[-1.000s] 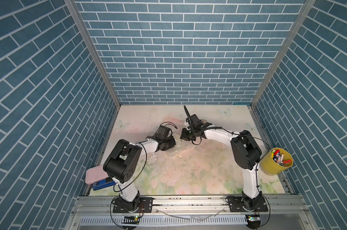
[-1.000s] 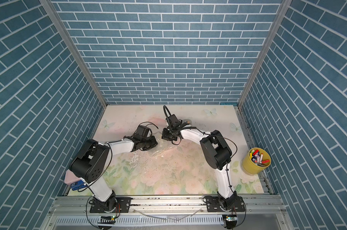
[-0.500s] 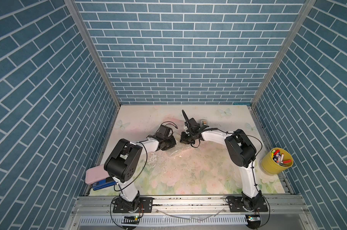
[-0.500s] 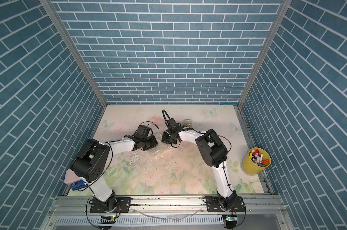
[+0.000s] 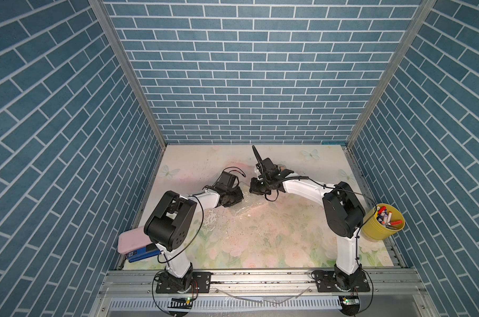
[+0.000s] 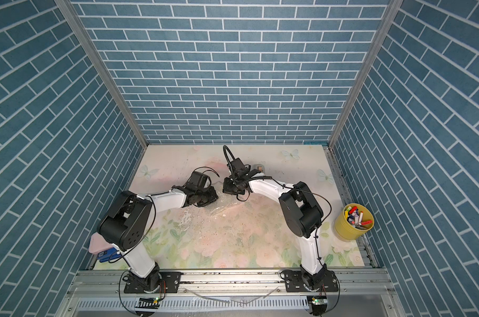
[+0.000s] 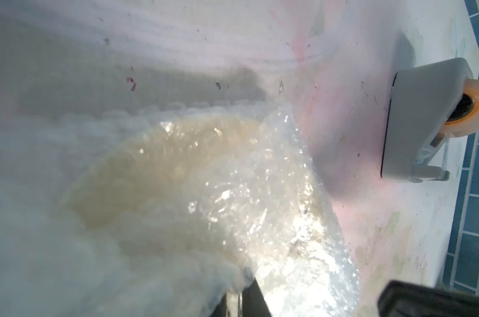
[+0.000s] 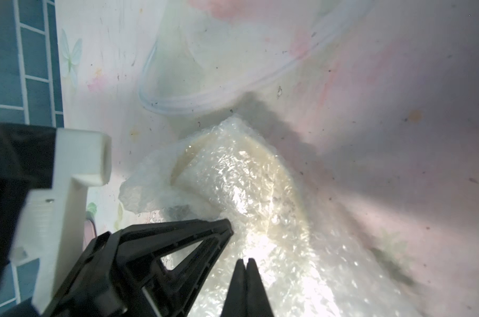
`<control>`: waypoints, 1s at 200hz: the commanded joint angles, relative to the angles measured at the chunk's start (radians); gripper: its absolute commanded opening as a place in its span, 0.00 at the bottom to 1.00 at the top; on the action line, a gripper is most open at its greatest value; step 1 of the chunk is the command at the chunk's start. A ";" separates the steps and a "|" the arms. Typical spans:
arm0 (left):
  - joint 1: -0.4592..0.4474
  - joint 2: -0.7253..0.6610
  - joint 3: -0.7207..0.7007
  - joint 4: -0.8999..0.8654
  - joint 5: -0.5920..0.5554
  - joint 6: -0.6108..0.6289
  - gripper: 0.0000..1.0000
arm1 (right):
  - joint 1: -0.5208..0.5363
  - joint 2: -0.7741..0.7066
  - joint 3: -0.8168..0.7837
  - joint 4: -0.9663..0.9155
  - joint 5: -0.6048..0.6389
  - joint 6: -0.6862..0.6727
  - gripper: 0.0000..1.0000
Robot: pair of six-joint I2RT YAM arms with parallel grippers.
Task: Wrap dinner plates in bubble wrap
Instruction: Stick the tape on the bubble wrap.
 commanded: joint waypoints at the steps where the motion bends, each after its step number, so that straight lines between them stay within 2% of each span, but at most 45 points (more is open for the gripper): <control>1: -0.006 0.056 -0.015 -0.127 -0.031 0.001 0.15 | 0.030 0.018 -0.070 0.018 0.006 0.035 0.00; 30: -0.006 0.043 -0.013 -0.125 -0.018 -0.011 0.21 | 0.047 0.049 -0.094 0.026 0.023 0.051 0.00; 55: -0.007 0.025 -0.006 -0.110 -0.007 -0.016 0.34 | 0.047 0.073 -0.124 0.040 0.031 0.063 0.00; 81: -0.012 -0.021 0.023 -0.110 -0.012 0.004 0.53 | 0.047 0.065 -0.115 0.032 0.023 0.059 0.00; 127: -0.026 -0.165 0.141 -0.239 -0.100 0.102 0.82 | 0.047 -0.071 0.018 -0.098 0.061 -0.021 0.00; 141: -0.026 -0.209 0.165 -0.268 -0.111 0.124 0.93 | 0.046 -0.114 0.050 -0.134 0.074 -0.047 0.14; 149: -0.026 -0.239 0.173 -0.284 -0.120 0.134 0.95 | 0.046 -0.143 0.060 -0.154 0.085 -0.063 0.25; 166: -0.026 -0.304 0.198 -0.344 -0.164 0.179 0.98 | 0.044 -0.215 0.055 -0.199 0.136 -0.094 0.39; 187: -0.020 -0.421 0.204 -0.415 -0.274 0.260 0.99 | 0.027 -0.330 -0.017 -0.234 0.279 -0.125 0.47; 200: 0.002 -0.502 0.170 -0.406 -0.304 0.304 0.99 | -0.004 -0.401 -0.088 -0.229 0.318 -0.130 0.50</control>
